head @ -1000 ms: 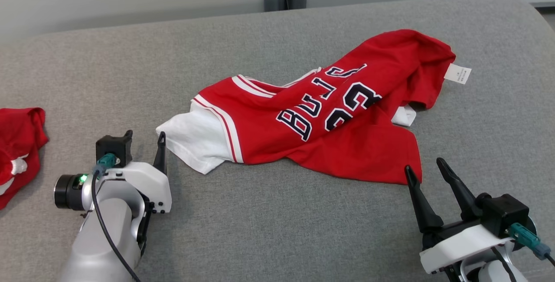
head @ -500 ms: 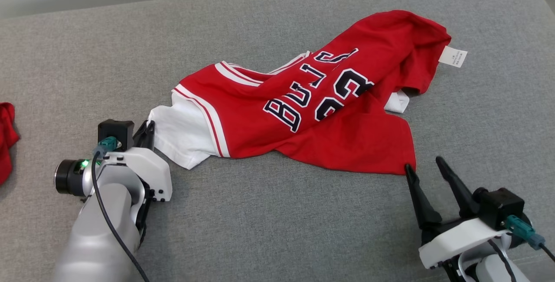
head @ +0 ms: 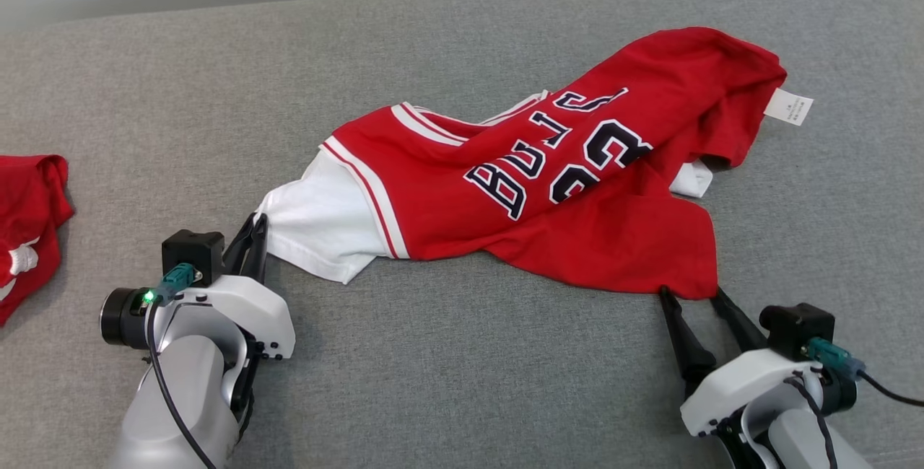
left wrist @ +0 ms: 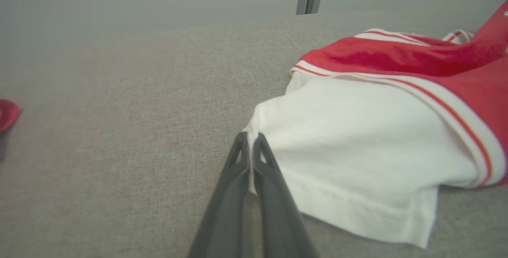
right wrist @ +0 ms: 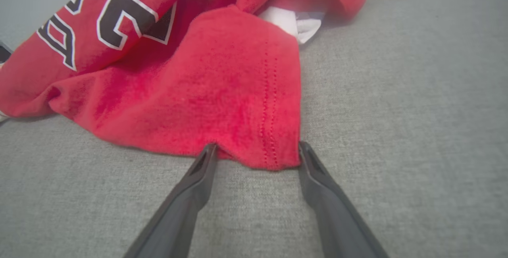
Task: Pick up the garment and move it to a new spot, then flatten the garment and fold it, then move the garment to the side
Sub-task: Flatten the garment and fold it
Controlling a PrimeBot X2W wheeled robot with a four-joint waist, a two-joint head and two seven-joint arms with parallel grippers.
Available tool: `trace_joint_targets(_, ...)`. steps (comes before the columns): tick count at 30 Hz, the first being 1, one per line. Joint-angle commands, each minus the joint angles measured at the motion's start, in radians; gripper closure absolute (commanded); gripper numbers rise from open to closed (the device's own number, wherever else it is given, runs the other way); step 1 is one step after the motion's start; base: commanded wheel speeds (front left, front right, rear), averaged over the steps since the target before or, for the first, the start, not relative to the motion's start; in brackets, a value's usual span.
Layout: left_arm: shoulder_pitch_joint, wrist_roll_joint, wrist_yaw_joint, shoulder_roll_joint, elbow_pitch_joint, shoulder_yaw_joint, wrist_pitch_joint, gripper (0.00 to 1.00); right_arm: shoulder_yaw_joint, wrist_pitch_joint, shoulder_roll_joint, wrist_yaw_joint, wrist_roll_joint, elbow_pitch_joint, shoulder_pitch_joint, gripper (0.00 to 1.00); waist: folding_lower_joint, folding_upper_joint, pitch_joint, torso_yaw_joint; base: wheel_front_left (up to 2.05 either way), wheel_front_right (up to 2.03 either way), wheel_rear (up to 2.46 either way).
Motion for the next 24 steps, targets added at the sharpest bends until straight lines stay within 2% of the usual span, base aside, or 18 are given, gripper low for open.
trace_joint_targets(1,0.009,-0.002,-0.002,0.004,-0.012,0.001,-0.004,1.0,0.005,0.002,-0.007,0.0,0.009,0.01,-0.018,0.18,0.0,0.0,0.001,0.005,0.0,0.0,0.0)
trace_joint_targets(2,0.015,-0.004,-0.002,0.004,-0.022,0.001,-0.004,1.0,0.012,0.002,-0.008,0.0,0.013,0.017,-0.022,0.44,0.0,0.0,0.001,0.007,0.0,0.0,0.0)
trace_joint_targets(3,0.018,-0.007,-0.002,0.003,-0.031,0.002,-0.004,1.0,0.015,0.002,-0.01,0.0,0.015,0.022,-0.026,0.61,0.0,0.0,0.001,0.008,0.0,0.0,0.0)
trace_joint_targets(5,0.024,-0.011,-0.003,0.003,-0.047,0.001,-0.004,1.0,0.021,0.002,-0.013,0.0,0.019,0.03,-0.035,1.0,0.0,0.0,0.0,0.01,0.0,0.0,0.0)
trace_joint_targets(8,0.035,-0.022,-0.007,0.007,-0.079,0.009,-0.004,1.0,0.028,0.002,-0.027,0.0,0.016,0.028,-0.048,1.0,0.0,0.0,-0.006,0.007,0.0,0.0,0.0)
trace_joint_targets(13,0.06,-0.078,-0.022,0.002,-0.146,0.042,-0.004,1.0,-0.023,0.002,-0.05,0.0,0.001,-0.064,-0.015,1.0,0.0,0.0,-0.029,-0.003,0.0,0.0,0.0)
trace_joint_targets(19,0.094,-0.263,-0.053,-0.013,-0.303,0.096,0.004,1.0,-0.102,0.001,-0.076,0.0,-0.004,-0.256,0.042,1.0,0.0,0.0,-0.08,-0.024,0.0,0.0,0.0)
trace_joint_targets(24,0.117,-0.421,-0.054,0.009,-0.52,0.065,0.078,1.0,-0.139,0.001,-0.106,0.0,0.002,-0.384,0.056,1.0,0.0,0.0,-0.12,-0.031,0.0,0.0,0.0)
